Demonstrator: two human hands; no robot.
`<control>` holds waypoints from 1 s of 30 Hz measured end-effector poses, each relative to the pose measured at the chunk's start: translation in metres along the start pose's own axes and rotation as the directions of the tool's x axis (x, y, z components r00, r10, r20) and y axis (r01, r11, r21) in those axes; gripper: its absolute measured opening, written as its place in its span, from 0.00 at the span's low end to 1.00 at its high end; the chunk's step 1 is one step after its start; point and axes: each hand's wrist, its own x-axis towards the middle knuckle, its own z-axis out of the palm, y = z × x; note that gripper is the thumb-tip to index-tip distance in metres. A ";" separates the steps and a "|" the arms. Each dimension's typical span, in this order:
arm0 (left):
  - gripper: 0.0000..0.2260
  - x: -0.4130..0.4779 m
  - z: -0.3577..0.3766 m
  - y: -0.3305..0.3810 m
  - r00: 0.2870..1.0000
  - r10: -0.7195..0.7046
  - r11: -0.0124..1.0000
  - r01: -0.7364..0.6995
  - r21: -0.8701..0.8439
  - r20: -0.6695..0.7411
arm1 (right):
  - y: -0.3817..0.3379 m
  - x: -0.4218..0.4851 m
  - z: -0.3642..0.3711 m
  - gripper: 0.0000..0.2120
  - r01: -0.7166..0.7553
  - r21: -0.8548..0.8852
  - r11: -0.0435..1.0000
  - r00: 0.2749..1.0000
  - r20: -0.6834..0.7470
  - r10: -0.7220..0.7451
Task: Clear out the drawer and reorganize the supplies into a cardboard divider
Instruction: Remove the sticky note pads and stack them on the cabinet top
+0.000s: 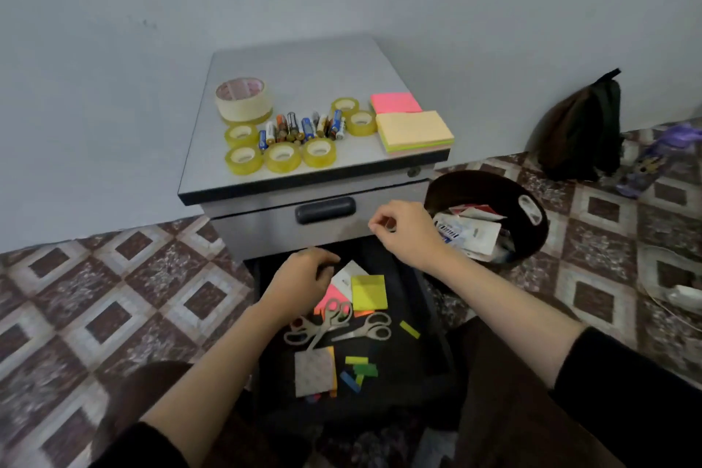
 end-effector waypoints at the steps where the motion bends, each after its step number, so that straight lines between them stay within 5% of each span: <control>1: 0.13 -0.009 0.008 -0.009 0.998 -0.051 0.999 0.052 -0.014 0.033 | 0.004 -0.007 0.012 0.06 -0.022 -0.014 1.000 0.999 0.041 0.022; 8: 0.13 -0.048 0.047 -0.065 0.929 -0.310 0.948 0.319 -0.014 0.203 | 0.039 -0.043 0.089 0.09 -0.086 -0.200 0.976 0.946 0.292 0.144; 22: 0.12 -0.020 0.091 -0.093 0.827 -0.437 0.895 0.438 0.081 0.353 | 0.087 -0.037 0.137 0.08 -0.137 -0.331 0.934 0.812 0.502 0.297; 27: 0.24 -0.021 0.110 -0.089 0.615 -0.615 0.785 0.421 0.454 0.493 | 0.095 -0.029 0.147 0.11 -0.140 -0.399 0.906 0.803 0.489 0.340; 30: 0.27 -0.029 0.127 -0.089 0.569 -0.653 0.755 0.437 0.489 0.500 | 0.102 -0.021 0.155 0.18 -0.152 -0.414 0.897 0.815 0.461 0.351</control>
